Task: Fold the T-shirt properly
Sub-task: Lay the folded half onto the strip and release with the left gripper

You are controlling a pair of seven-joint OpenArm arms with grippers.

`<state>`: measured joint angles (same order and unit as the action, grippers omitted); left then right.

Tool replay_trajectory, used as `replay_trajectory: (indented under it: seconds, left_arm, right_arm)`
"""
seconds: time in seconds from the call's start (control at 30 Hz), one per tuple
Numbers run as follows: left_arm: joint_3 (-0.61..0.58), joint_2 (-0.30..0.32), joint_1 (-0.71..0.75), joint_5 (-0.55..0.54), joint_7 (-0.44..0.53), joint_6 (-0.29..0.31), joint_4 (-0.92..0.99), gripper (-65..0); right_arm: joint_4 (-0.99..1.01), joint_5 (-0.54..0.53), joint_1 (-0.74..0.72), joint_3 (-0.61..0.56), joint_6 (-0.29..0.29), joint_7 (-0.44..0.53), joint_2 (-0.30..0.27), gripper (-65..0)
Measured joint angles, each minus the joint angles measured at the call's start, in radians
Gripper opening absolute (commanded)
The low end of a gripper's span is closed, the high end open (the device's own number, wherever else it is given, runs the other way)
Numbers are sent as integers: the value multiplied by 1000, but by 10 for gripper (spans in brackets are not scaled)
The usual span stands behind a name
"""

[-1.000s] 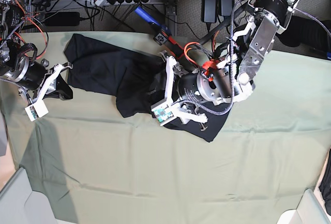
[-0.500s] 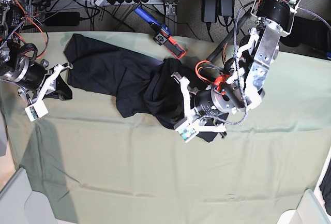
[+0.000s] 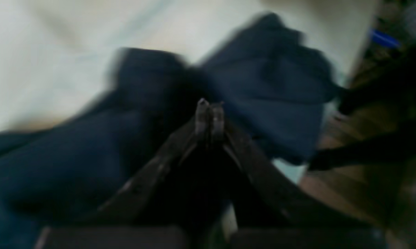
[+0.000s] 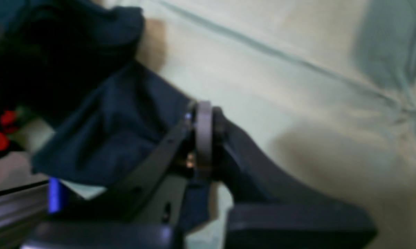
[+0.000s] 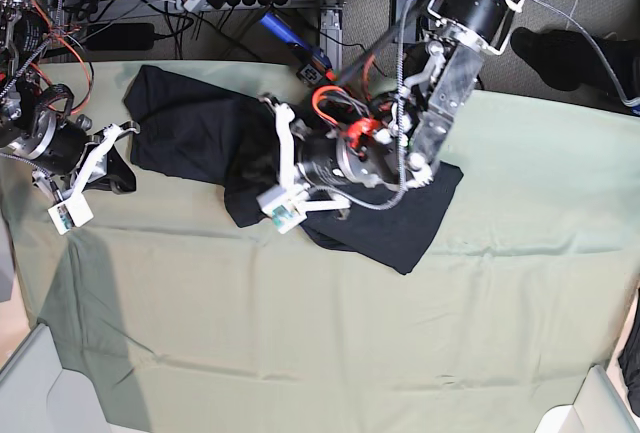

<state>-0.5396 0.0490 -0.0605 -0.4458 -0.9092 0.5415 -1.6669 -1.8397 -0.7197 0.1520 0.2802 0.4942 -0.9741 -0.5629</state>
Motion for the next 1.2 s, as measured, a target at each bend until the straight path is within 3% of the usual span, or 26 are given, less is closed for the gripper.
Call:
replay_trajectory:
  seconds: [0.1,0.13,0.23,0.3,0.57,0.87,1.2]
  left_arm:
    - [8,3,-5,41,0,2,0,-650]
    - [23,4,-6,40,-2,2,0,-650]
    - [77,6,-5,14,-31,2,-11,-650]
    - [108,9,-5,-6,-34,2,-31,-650]
    - [142,70,-6,-24,-34,5,-89,-650]
    - [140,135,-6,-21,-34,6,-91,-650]
    - [140,156,-6,-22,-33,6,-96,-650]
  right_arm:
    - [41,16,0,3,-8,-31,0,-650]
    - [62,9,0,10,-9,-43,0,-584]
    - [135,-41,0,33,-11,-95,0,-304]
    - [179,-63,3,42,-11,-99,0,-228]
    - [226,-122,48,45,-11,-112,21,-227]
    - [226,-147,50,50,-11,-119,145,-228]
    - [225,-148,50,51,-11,-111,170,-235]
